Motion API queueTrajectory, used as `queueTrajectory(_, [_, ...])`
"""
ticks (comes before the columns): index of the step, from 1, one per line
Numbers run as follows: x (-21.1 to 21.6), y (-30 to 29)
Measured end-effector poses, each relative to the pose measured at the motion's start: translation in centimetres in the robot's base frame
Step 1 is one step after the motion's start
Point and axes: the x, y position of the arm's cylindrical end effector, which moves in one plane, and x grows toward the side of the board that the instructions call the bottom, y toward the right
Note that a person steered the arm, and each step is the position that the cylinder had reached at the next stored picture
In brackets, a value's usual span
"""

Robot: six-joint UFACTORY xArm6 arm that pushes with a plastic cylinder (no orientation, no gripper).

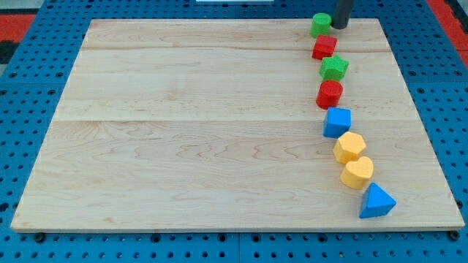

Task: Place your hand at bottom right corner of the board

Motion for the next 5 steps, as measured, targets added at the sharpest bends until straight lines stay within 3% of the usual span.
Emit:
queueTrajectory(1, [0.0, 0.7])
queueTrajectory(2, [0.7, 4.9])
queueTrajectory(4, [8.8, 14.8])
queueTrajectory(5, [9.8, 14.9])
